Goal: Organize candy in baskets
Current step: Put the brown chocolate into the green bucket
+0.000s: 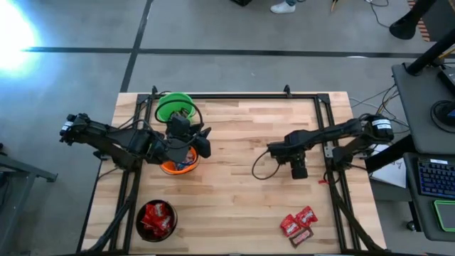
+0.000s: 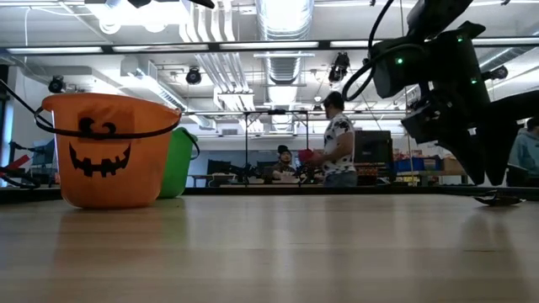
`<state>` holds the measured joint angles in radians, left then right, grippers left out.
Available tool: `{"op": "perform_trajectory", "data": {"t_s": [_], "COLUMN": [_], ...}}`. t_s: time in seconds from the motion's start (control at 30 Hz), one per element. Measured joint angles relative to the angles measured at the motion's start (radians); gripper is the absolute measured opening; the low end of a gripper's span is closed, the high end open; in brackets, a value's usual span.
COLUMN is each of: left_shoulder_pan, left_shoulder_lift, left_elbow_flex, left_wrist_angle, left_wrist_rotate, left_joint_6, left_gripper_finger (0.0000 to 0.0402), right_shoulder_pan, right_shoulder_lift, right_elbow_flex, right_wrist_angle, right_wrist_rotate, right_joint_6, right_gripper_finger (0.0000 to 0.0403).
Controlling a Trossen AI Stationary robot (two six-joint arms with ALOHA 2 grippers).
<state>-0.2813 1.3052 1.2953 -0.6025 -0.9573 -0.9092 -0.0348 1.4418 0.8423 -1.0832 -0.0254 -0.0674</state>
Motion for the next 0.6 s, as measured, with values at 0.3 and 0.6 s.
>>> {"op": "perform_trajectory", "data": {"t_s": [0.3, 0.6], "left_shoulder_pan": [0.0, 0.0], "left_shoulder_lift": [0.0, 0.0], "left_elbow_flex": [0.0, 0.0], "left_wrist_angle": [0.0, 0.0], "left_wrist_rotate": [0.0, 0.0], "left_joint_6": [-0.016, -0.016], "left_gripper_finger": [0.0146, 0.0146], "right_shoulder_pan": [-0.022, -0.022], "right_shoulder_lift": [0.0, 0.0], "right_elbow_flex": [-0.019, -0.049], "right_wrist_angle": [0.002, 0.035], "right_wrist_rotate": [-0.009, -0.009], "right_joint_6": [-0.025, -0.03], "right_gripper_finger": [0.0123, 0.0123]}}
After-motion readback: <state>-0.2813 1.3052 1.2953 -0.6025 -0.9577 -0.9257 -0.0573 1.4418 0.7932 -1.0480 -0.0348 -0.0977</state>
